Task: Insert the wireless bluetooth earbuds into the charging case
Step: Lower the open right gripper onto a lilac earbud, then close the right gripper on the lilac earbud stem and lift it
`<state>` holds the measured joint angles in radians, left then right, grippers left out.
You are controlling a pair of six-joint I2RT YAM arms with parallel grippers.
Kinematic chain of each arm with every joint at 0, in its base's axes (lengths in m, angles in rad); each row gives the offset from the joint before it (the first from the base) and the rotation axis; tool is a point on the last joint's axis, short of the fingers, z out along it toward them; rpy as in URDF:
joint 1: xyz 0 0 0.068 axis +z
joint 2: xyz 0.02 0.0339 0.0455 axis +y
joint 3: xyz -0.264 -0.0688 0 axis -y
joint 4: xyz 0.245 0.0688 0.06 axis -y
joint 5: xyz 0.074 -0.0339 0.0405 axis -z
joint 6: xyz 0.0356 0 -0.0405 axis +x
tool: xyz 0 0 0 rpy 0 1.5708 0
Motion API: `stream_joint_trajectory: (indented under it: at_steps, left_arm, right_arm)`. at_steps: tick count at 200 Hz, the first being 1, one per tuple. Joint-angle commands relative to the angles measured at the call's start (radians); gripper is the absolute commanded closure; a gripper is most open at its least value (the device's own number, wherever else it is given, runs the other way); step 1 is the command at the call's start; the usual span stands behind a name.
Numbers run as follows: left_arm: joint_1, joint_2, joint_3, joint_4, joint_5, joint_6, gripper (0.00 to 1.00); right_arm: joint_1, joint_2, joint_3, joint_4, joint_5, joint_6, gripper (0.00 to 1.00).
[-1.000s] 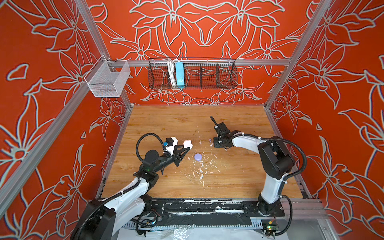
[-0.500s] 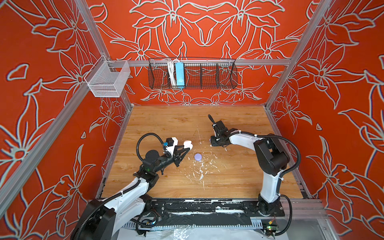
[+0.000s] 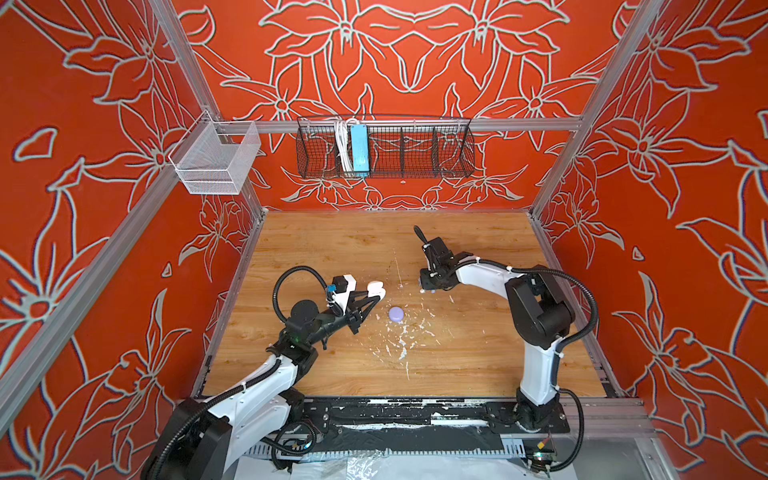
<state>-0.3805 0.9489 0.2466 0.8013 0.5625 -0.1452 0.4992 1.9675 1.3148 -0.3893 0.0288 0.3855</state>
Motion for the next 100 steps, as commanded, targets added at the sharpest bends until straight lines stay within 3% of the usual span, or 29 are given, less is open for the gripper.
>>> stream_joint_trajectory:
  at_steps: [1, 100]
  left_arm:
    - [-0.007, -0.014, 0.016, 0.013, 0.015, 0.013, 1.0]
    - [-0.009, -0.018, 0.017, 0.006, 0.013, 0.017, 1.0]
  right_arm:
    - [0.009, 0.037, 0.038, -0.038, 0.02, 0.01, 0.65]
    - [0.024, 0.061, 0.047, -0.062, 0.063, 0.014, 0.72]
